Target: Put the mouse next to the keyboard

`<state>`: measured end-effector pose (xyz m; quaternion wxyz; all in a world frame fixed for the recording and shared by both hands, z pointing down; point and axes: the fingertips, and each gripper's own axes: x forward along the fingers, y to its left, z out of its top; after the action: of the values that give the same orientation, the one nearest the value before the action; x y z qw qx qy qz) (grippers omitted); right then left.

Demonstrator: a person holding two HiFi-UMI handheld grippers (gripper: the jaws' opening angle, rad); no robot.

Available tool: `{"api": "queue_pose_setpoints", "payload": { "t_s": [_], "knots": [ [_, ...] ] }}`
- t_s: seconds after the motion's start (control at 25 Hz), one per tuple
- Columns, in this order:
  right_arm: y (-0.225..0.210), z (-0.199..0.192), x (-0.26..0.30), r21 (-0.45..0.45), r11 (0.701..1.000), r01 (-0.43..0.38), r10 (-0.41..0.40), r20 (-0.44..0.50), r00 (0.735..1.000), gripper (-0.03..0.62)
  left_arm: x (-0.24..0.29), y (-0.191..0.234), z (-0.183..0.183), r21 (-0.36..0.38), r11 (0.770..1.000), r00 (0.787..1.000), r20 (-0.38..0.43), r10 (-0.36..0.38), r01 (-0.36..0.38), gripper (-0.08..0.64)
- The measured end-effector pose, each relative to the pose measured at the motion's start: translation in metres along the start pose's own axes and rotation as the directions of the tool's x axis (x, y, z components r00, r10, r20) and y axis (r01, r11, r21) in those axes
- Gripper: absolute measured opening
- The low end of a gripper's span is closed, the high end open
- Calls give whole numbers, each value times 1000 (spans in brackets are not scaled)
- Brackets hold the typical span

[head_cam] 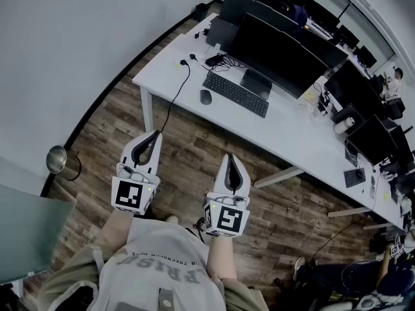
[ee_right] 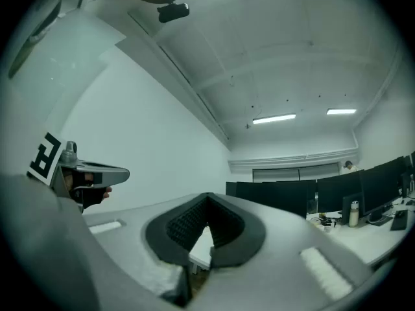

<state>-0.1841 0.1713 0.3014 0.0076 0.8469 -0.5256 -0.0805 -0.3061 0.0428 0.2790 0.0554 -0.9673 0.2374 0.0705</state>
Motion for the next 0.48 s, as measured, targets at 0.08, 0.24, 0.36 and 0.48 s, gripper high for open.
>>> {"api": "queue_pose_setpoints", "payload": {
  "t_s": [0.08,0.24,0.36,0.48],
  "knots": [
    [0,0,-1,6,1000,1,-1,1,1000,-2,-3,0,-5,8,1000,1000,-5,-1,1,11],
    [0,1,-2,1,1000,-5,5,1,1000,-2,-6,1,-10,25,1000,1000,-19,3,-2,11],
    [2,1,-3,0,1000,-8,8,2,1000,-2,-7,4,-8,20,1000,1000,-8,9,-9,11],
    [2,2,-4,-2,1000,-12,12,4,1000,-2,-9,1,-6,22,1000,1000,-15,3,-3,11]
  ]
}}
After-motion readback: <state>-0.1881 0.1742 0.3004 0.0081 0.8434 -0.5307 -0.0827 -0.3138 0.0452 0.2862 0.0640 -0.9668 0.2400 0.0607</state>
